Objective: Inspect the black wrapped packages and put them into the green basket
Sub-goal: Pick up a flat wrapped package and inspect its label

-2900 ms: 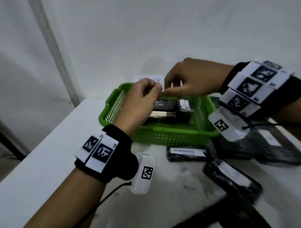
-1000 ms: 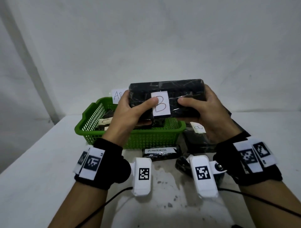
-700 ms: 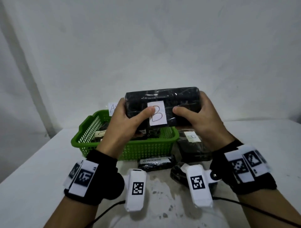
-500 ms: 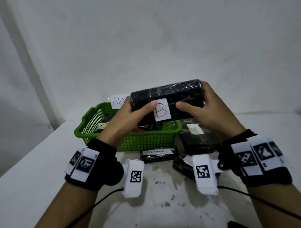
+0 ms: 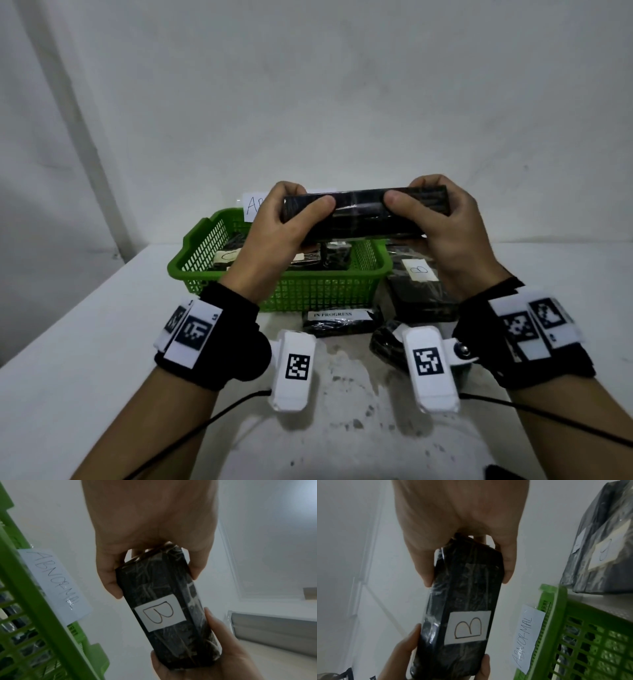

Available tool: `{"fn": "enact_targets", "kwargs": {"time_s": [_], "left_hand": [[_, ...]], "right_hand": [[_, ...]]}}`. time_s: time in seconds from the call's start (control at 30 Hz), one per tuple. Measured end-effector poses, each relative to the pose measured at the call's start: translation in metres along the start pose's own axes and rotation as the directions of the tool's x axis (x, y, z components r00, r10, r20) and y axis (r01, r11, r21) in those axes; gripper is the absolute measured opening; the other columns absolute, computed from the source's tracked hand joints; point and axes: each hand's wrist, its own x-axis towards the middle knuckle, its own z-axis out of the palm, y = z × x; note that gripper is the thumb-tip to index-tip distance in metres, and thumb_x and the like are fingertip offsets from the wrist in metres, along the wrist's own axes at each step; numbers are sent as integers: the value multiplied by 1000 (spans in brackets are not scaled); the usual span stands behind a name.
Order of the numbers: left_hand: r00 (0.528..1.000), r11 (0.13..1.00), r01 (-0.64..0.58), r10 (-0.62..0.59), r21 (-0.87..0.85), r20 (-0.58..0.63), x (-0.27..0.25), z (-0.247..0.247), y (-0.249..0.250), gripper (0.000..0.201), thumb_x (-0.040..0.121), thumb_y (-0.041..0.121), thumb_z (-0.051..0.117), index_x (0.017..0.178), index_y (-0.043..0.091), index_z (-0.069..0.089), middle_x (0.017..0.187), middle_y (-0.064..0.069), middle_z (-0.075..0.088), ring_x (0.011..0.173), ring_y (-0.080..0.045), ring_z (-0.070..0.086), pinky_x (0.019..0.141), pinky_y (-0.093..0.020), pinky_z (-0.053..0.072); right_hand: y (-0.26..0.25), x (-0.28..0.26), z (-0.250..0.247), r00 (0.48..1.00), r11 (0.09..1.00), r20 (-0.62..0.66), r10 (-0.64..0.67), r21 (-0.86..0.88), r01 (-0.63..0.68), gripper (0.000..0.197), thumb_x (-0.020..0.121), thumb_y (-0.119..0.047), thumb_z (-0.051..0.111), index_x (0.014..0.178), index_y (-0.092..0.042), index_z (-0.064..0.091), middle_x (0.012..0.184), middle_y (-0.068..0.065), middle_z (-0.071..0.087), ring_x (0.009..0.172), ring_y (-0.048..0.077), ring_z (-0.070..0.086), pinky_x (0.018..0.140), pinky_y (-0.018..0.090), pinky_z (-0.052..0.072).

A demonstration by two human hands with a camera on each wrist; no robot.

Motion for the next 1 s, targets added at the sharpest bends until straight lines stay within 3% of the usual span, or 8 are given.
{"fn": "enact_targets", "kwargs": {"time_s": [0.1, 0.3, 0.4, 0.47, 0.6, 0.73, 0.87, 1.0], "left_hand": [[1000, 1000, 5, -5, 3, -14, 1, -2, 0, 21, 93, 29, 65, 106, 18, 53, 103, -4, 63, 93, -17, 70, 89, -58, 56], [976, 977, 210, -206, -49, 67, 3, -7, 3, 44, 95, 56, 49, 126, 27, 59, 122, 1, 69, 109, -18, 68, 81, -42, 59], [981, 960, 194, -190, -200, 36, 7, -9, 1, 44, 100, 32, 52, 140, 16, 48, 130, -11, 63, 99, -23, 72, 68, -29, 59], [995, 962, 100, -102, -253, 7, 10, -14, -1, 51, 97, 10, 54, 145, 17, 40, 132, -10, 60, 104, -24, 70, 73, -32, 60], [998, 989, -66, 62, -136, -30, 9, -13, -4, 62, 92, -4, 56, 143, 29, 41, 126, 0, 59, 102, -18, 69, 80, -34, 59], [993, 993, -110, 108, -44, -50, 5, -7, -7, 58, 88, 14, 71, 137, 29, 44, 123, -1, 63, 105, -19, 70, 81, -32, 60], [990, 993, -121, 122, 11, -67, 7, -10, -8, 67, 84, 20, 73, 141, 33, 41, 124, 1, 64, 110, -16, 68, 91, -38, 58], [998, 984, -50, 56, 172, -31, 7, -15, -7, 90, 81, 39, 72, 152, 45, 18, 152, 4, 45, 134, -12, 49, 112, -42, 41]], "right_hand": [[0, 0, 1, 1000, 999, -8, -17, -41, 17, 34, 72, -34, 89, 87, -21, 61, 85, 3, 66, 83, 22, 70, 80, 47, 62], [-4, -5, 1, 981, 978, -13, -195, -71, 194, 37, 76, -24, 83, 102, -15, 59, 106, 0, 63, 90, 6, 67, 79, 24, 56], [1, -2, 2, 993, 985, 13, -116, -131, 117, 51, 88, -41, 72, 134, -30, 53, 134, -7, 56, 117, 10, 62, 94, 35, 54], [-1, 2, 3, 994, 993, 21, 110, -35, -109, 58, 94, -40, 63, 147, -32, 40, 135, -6, 59, 113, 9, 66, 86, 35, 56], [-2, 3, 1, 952, 953, 69, 299, 23, -301, 39, 95, -25, 63, 131, -11, 57, 104, 3, 74, 91, 20, 74, 67, 35, 61], [-1, 3, 0, 977, 976, 12, 215, -24, -215, 34, 91, -21, 70, 120, -5, 63, 95, 2, 76, 81, 16, 76, 61, 31, 59], [1, 0, 3, 992, 981, -13, 128, -145, -129, 32, 90, -25, 72, 116, -7, 64, 100, 8, 77, 84, 23, 77, 67, 47, 59], [-1, 0, 0, 997, 981, 24, 77, -178, -72, 34, 89, -25, 74, 120, -18, 62, 106, 3, 75, 93, 18, 75, 73, 40, 63]]}}
